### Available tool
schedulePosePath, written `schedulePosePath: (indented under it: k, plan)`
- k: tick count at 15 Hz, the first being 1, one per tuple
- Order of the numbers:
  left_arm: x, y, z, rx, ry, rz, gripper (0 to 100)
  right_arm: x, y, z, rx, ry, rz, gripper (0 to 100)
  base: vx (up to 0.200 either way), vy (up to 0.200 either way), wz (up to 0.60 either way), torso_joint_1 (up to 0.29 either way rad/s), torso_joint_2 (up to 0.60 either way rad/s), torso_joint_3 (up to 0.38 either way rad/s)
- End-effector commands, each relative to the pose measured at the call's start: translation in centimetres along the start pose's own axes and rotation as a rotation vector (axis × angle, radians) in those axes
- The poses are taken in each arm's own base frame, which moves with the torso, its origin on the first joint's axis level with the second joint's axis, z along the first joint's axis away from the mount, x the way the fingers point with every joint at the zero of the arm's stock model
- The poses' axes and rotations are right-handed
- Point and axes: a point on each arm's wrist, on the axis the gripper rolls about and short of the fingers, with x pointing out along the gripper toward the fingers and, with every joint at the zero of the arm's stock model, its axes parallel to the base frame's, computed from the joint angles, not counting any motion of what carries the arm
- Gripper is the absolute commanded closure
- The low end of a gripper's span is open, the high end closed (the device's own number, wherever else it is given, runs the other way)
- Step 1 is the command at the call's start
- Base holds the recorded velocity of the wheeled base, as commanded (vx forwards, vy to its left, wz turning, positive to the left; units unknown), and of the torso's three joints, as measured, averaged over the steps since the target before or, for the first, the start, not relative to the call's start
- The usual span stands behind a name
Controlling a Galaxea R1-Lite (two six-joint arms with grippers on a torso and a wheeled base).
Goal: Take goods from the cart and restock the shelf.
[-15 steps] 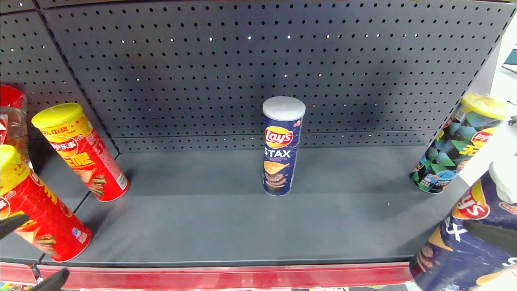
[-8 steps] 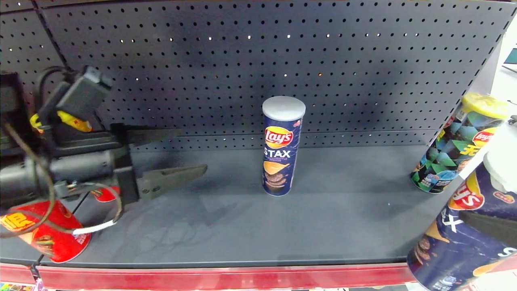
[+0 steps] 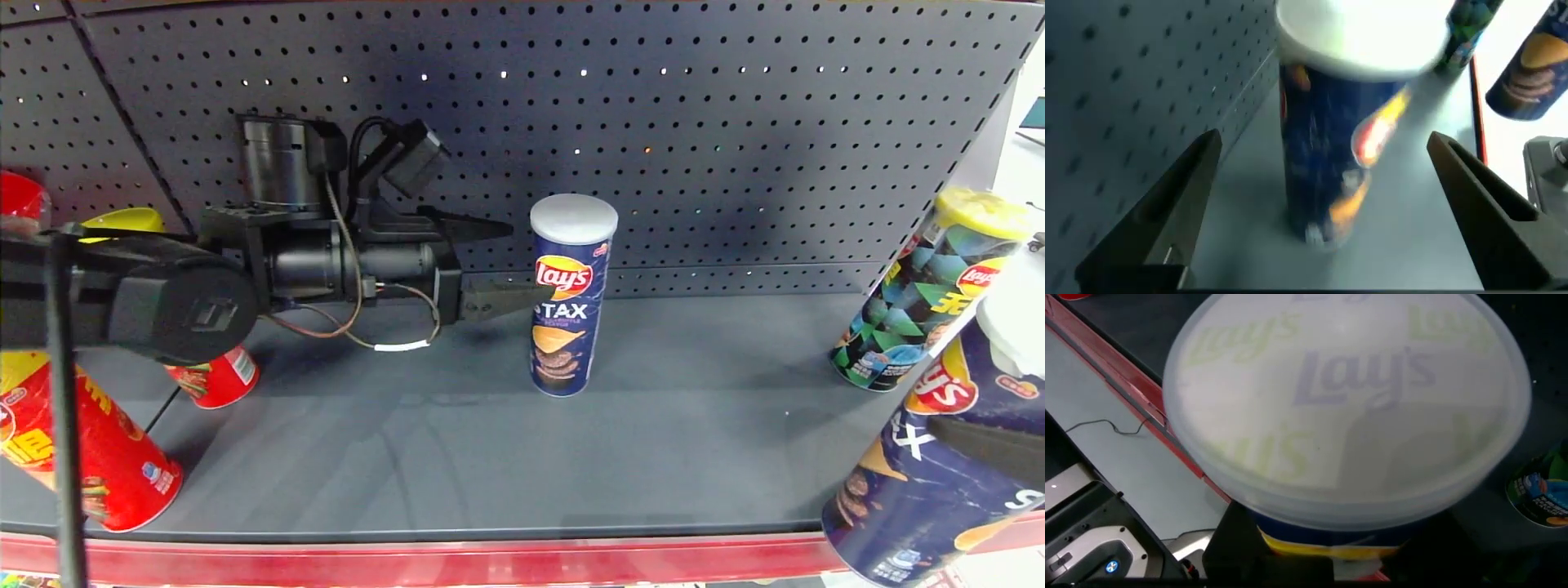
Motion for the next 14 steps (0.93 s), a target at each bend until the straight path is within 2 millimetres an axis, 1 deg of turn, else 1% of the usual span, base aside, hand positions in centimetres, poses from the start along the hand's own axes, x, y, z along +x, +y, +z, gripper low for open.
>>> schedulePosePath:
  k: [1,3,6,10,14]
  plan:
    - [2.2,1.1,-1.4,-0.018,0.018,-0.021,0,0.0,0.0,0.0,0.0,0.002,0.0,100,0.0,0.0,0.0,0.0,0.0,0.0]
    - [2.7,1.5,-1.3,-0.011,0.011,-0.022,0,0.0,0.0,0.0,0.002,0.002,-0.002,100,0.0,0.0,0.0,0.0,0.0,0.0]
    - [3.1,1.1,-1.0,-0.01,0.004,-0.045,0,0.0,0.0,-0.1,0.002,0.002,-0.003,100,0.0,0.0,0.0,0.0,0.0,0.0]
    - [4.0,1.4,-0.8,0.0,-0.008,-0.053,0,-0.1,0.0,-0.1,0.002,0.001,-0.005,100,0.0,0.0,0.0,0.0,0.0,0.0]
    - [4.9,0.4,-0.4,-0.035,-0.016,-0.084,0,-0.2,0.0,0.0,-0.001,-0.006,-0.009,100,0.0,0.0,0.0,0.0,0.0,0.0]
